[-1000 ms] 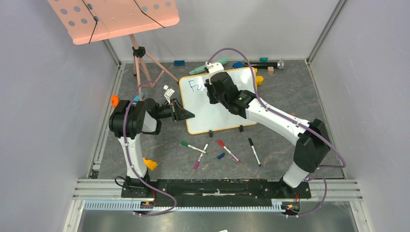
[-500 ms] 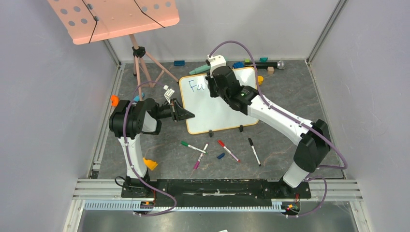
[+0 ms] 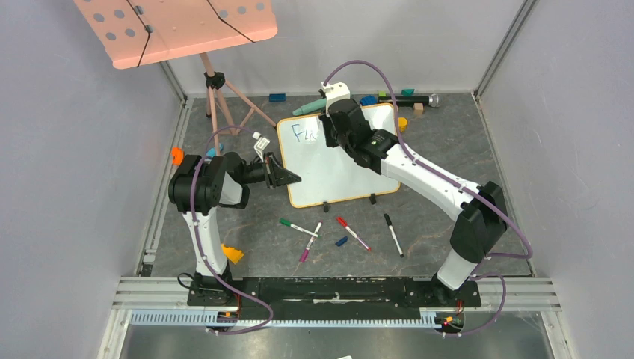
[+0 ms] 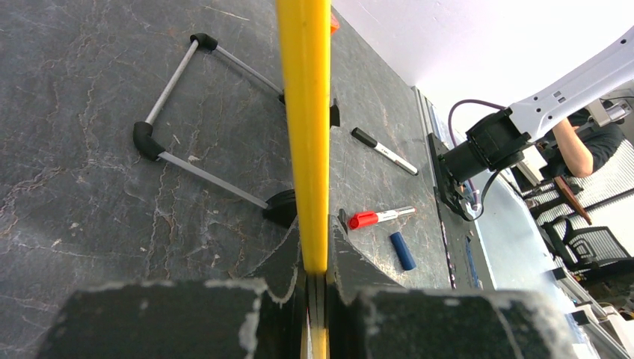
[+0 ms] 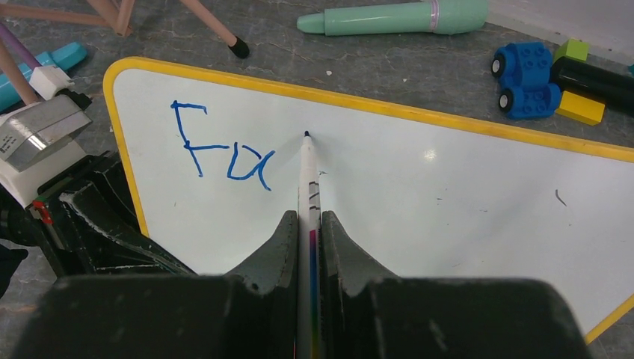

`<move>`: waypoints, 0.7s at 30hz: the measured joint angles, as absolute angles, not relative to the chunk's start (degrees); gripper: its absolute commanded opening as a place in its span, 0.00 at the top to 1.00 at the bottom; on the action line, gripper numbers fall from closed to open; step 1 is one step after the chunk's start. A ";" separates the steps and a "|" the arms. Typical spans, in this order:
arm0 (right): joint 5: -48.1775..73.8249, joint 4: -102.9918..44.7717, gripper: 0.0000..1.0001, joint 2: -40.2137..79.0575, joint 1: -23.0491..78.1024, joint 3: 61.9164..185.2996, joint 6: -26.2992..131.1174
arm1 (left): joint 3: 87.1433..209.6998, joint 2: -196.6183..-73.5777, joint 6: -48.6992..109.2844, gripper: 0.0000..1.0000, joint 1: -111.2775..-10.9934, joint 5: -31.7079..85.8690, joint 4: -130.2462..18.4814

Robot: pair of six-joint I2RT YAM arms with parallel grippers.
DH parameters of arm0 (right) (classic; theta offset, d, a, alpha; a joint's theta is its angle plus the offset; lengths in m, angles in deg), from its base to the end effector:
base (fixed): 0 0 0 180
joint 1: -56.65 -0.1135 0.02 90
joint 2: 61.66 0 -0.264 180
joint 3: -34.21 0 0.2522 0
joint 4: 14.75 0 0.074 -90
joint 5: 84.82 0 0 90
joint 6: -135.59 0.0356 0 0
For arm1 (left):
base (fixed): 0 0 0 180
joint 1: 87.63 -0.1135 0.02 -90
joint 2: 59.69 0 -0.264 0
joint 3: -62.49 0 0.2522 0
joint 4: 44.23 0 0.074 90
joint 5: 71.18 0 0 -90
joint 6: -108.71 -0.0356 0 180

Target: Write a sentence on the whiteboard

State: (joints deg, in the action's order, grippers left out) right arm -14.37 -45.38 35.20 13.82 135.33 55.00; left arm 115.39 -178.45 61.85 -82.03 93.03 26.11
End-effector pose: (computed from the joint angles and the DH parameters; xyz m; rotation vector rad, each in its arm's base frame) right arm 0.3010 0.2628 0.3466 -0.3702 1.9762 0.2368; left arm 0.3287 -0.0666 0.1213 0.6306 1.6855 -1.5813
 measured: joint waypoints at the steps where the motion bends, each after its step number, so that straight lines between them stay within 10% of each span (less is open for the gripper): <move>1: -14.37 -45.38 1.00 35.42 13.82 135.37 54.98 | 115.39 -178.43 61.85 0.98 -82.03 93.01 26.06; 21: -13.47 -45.36 1.00 35.90 13.87 135.94 55.38 | 115.39 -178.45 61.85 0.98 -82.05 92.93 25.96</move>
State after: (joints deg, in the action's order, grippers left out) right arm -13.47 -45.36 35.90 13.87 135.94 55.38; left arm 115.39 -178.45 61.85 -82.05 92.93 25.96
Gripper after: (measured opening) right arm 0.124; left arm 0.100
